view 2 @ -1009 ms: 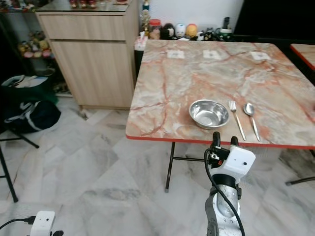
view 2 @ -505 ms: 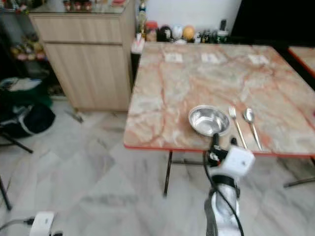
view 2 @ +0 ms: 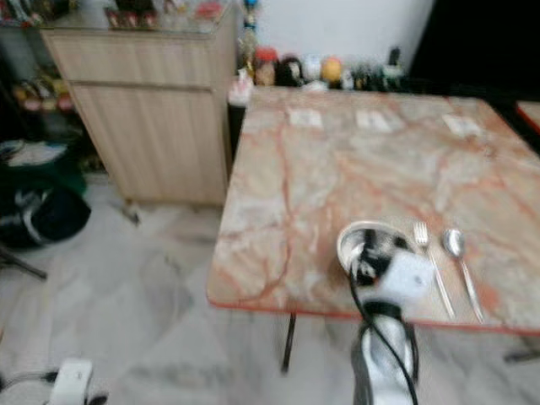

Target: Setting the table

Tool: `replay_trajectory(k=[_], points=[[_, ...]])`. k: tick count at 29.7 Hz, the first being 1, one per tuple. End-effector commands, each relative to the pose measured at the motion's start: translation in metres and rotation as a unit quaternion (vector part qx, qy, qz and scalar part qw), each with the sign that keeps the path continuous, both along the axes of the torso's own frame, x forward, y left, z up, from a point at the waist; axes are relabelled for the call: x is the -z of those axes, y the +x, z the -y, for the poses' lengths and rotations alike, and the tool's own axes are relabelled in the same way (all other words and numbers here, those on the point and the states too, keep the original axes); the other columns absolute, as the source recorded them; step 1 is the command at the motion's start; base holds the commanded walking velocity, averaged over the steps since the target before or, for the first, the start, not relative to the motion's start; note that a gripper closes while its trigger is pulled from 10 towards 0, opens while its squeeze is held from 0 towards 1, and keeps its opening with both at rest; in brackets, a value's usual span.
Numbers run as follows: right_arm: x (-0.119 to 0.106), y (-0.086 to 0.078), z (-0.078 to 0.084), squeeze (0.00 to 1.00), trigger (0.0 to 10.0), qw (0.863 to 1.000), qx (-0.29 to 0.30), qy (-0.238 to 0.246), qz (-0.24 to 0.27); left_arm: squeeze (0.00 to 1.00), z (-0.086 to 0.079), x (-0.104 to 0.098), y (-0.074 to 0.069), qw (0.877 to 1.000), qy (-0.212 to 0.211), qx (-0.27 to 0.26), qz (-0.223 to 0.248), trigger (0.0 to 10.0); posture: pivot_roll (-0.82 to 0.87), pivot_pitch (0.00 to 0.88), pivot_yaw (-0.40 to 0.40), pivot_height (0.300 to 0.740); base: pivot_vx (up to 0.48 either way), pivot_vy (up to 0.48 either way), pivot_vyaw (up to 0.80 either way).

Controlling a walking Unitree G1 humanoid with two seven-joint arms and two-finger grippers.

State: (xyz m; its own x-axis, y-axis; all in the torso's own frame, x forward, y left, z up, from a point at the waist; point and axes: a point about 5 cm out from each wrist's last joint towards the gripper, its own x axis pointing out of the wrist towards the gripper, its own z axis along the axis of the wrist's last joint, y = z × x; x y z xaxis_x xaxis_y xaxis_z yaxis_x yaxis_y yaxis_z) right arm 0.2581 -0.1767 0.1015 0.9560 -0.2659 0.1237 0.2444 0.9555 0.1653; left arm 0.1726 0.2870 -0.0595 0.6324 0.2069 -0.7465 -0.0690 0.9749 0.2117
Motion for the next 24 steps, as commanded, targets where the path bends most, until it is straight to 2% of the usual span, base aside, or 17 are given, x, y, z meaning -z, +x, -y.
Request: replay_trajectory(k=[1,9,16,22,24], points=[[0.000,-0.002,0.008,0.00,10.0,1.000,0.018,-0.002,0.001,0.00,0.002,0.003,-0.004,1.000,0.001,0.009,-0.010,10.0,0.07,0.030,-0.001,0.740,0.000,0.000,0.00],[0.000,-0.002,0.009,0.00,10.0,1.000,0.019,-0.003,0.000,0.00,0.003,0.003,-0.004,1.000,-0.001,0.004,-0.009,10.0,0.07,0.029,-0.006,0.740,0.000,-0.451,0.00],[-0.002,-0.001,0.010,0.00,10.0,1.000,0.020,-0.005,0.003,0.00,0.003,0.003,-0.004,1.000,-0.002,-0.001,-0.008,10.0,0.07,0.028,-0.007,0.740,0.000,0.000,0.00],[-0.004,-0.001,0.015,0.00,10.0,1.000,0.027,-0.009,0.006,0.00,0.003,0.003,-0.004,1.000,0.000,0.001,-0.007,10.0,0.07,0.026,-0.007,0.740,0.000,0.000,0.00],[-0.004,0.001,0.020,0.00,10.0,0.999,0.034,-0.020,-0.008,0.00,0.003,0.003,-0.004,1.000,0.000,0.001,-0.008,10.0,0.07,0.026,-0.007,0.740,0.000,0.000,0.00]])
